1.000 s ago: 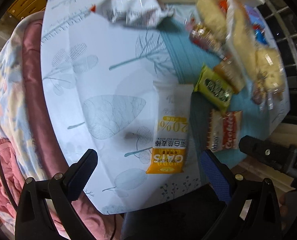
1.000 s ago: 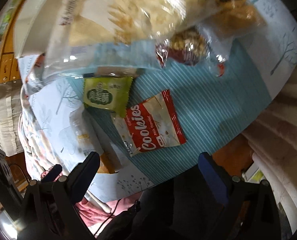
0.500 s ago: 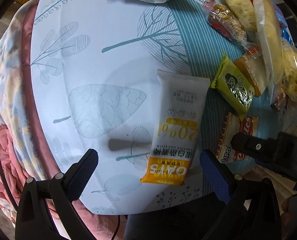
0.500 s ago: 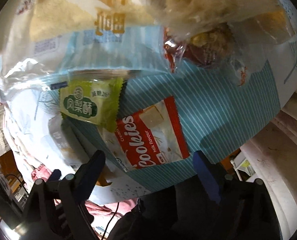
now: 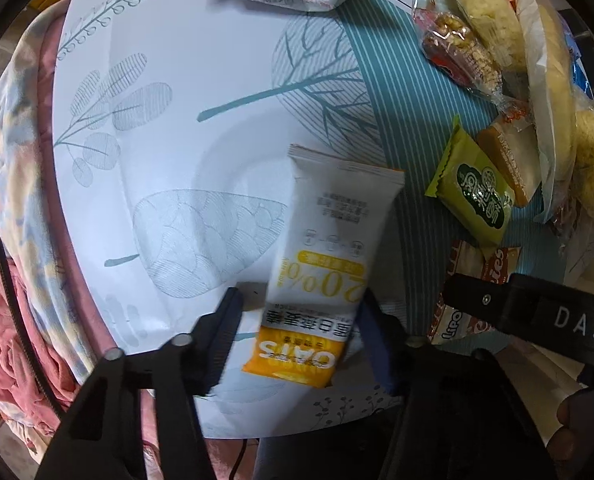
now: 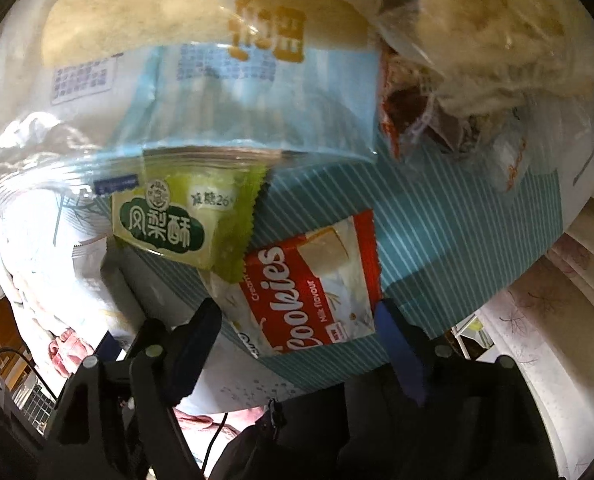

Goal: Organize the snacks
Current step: 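Lower the left gripper onto the white-and-orange oat bar and close, then carry the oat bar with the left gripper into the white tray and release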

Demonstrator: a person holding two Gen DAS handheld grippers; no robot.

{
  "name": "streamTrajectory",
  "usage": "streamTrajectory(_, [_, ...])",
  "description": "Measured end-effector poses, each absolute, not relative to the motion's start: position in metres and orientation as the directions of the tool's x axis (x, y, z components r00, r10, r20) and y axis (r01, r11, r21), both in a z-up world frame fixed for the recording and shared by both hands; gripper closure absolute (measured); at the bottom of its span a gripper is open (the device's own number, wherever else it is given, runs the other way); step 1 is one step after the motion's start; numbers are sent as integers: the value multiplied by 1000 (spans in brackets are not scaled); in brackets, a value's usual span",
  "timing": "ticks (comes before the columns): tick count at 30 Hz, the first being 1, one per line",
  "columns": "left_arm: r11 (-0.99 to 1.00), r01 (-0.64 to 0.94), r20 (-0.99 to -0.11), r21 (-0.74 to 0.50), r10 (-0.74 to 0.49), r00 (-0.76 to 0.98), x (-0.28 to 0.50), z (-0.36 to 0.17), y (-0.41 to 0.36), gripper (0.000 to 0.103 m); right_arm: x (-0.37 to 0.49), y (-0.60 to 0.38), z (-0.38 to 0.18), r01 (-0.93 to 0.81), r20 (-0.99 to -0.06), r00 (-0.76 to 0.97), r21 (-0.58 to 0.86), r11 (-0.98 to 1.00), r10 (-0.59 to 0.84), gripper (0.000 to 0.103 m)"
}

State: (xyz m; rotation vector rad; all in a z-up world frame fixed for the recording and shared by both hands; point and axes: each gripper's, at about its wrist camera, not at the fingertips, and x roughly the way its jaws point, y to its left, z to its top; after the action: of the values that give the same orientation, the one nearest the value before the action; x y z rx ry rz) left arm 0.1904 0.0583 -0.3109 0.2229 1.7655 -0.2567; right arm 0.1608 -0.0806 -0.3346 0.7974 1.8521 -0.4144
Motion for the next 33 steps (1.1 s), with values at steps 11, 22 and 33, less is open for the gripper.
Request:
streamTrajectory(11, [953, 281, -976, -111, -51, -213, 196, -310, 83, 61, 170, -64, -313, 698, -945, -167, 88, 711, 281, 50])
streamTrajectory(22, [950, 294, -987, -105, -62, -150, 188, -292, 122, 62, 151, -51, -309, 739, -953, -94, 127, 662, 288, 53])
streamTrajectory(33, [959, 267, -993, -100, -81, -81, 184, -250, 139, 63, 135, -18, -304, 748, -927, -76, 190, 636, 366, 54])
